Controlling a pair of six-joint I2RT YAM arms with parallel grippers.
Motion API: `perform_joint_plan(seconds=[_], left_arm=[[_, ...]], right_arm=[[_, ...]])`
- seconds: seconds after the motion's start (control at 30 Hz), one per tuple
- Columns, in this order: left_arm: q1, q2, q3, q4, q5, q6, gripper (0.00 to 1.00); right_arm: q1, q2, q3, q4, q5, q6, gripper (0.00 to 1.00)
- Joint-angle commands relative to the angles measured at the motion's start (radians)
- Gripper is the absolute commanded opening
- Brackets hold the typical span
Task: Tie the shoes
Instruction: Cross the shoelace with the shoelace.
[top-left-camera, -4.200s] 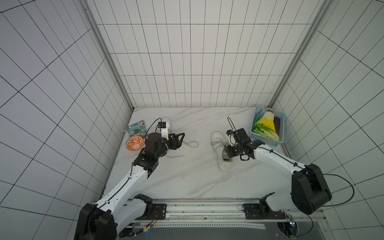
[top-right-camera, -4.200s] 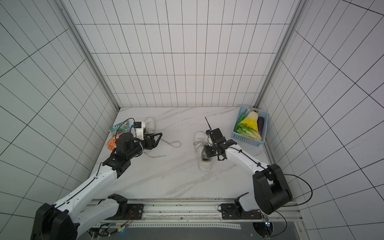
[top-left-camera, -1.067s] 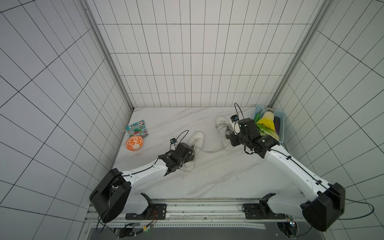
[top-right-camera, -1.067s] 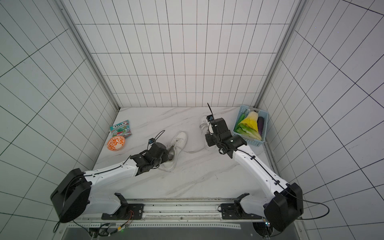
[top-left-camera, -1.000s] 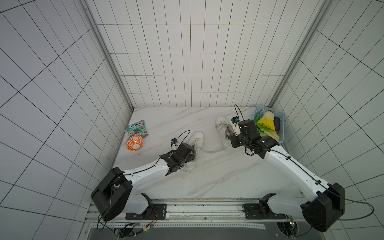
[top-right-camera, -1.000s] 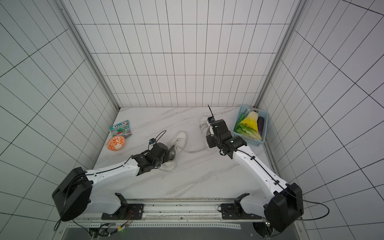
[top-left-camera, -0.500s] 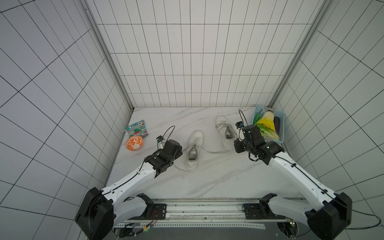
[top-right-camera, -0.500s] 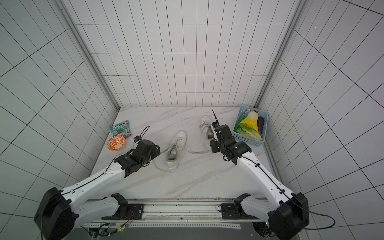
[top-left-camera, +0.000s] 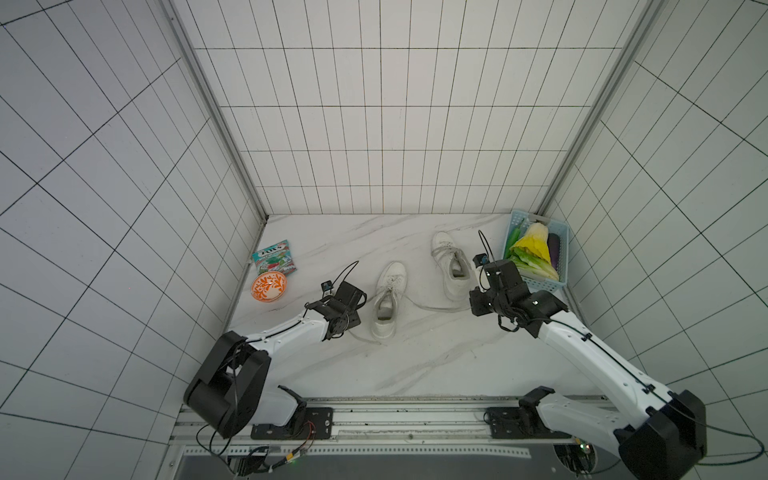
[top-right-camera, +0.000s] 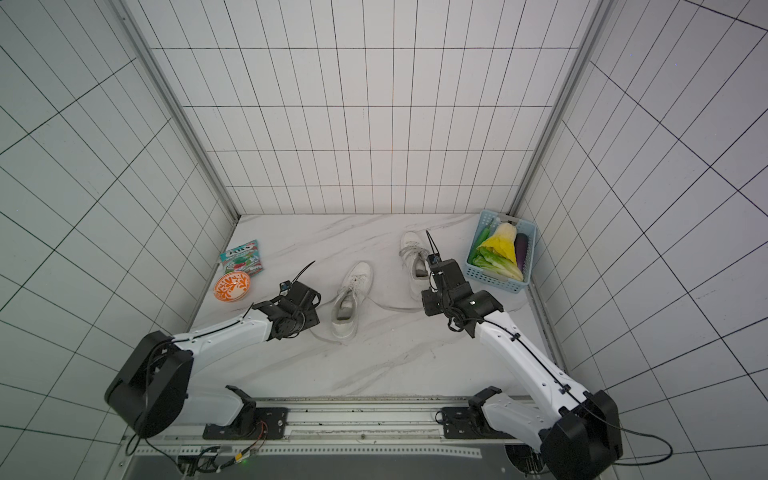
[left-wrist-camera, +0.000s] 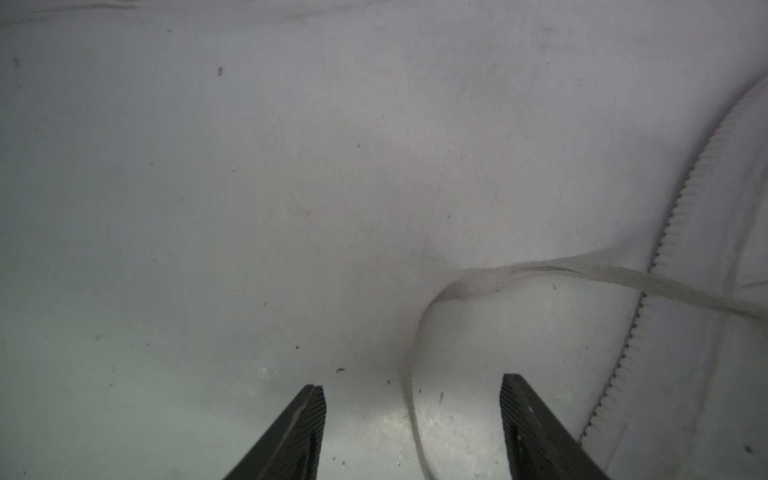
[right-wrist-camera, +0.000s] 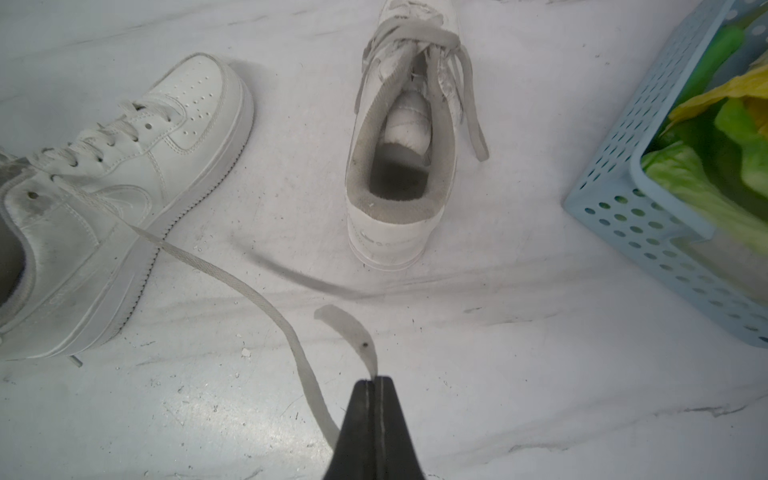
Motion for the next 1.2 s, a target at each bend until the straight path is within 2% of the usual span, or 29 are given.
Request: perform_joint_plan(seconds=[0.0,0.1,0.2,0.33,0.43,0.57,0.63,0.77,0.9,0.97,1.07,1.17], left_arm=[[0.007,0.060,0.029,0.052,0.001,0.029,0.63],[0.008,0.106,0.028,0.080,-0.002,0.031,0.54],[0.008,0.133,0.027,0.096,0.008,0.037,0.39],[0.008,0.105,0.016,0.117,0.041,0.060,0.11],[0.008,0.015,0.007,0.122,0.070,0.091,0.00],[0.007,-0.142,0.014,0.101,0.125,0.138,0.00],[0.007,-0.230,0.025,0.090,0.172,0.166,0.00],[0.008,-0.364,0.032,0.094,0.261,0.180,0.00],[0.008,-0.429,0.024,0.129,0.339,0.155,0.00],[0.009,-0.438,0.025,0.146,0.361,0.137,0.00],[0.012,-0.437,0.032,0.168,0.392,0.114,0.00],[0.012,-0.428,0.042,0.205,0.443,0.075,0.00]], right_arm=[[-0.009,-0.008,-0.062,0.009,-0.004,0.056,0.00],[-0.009,0.004,-0.082,0.021,0.001,0.069,0.06],[-0.011,-0.009,-0.073,0.019,0.009,0.069,0.13],[-0.032,-0.070,-0.037,-0.006,0.015,0.052,0.34],[-0.048,-0.136,-0.002,-0.018,-0.019,0.011,0.46],[-0.051,-0.194,0.026,0.015,-0.160,-0.040,0.65],[-0.050,-0.211,0.018,0.074,-0.271,-0.046,0.71],[-0.016,-0.217,-0.057,0.284,-0.461,-0.004,0.75],[0.110,-0.155,-0.128,0.550,-0.556,0.030,0.74],[0.183,-0.085,-0.136,0.658,-0.567,0.030,0.73],[0.299,0.024,-0.121,0.744,-0.499,-0.024,0.72],[0.357,0.123,-0.101,0.825,-0.459,-0.044,0.70]])
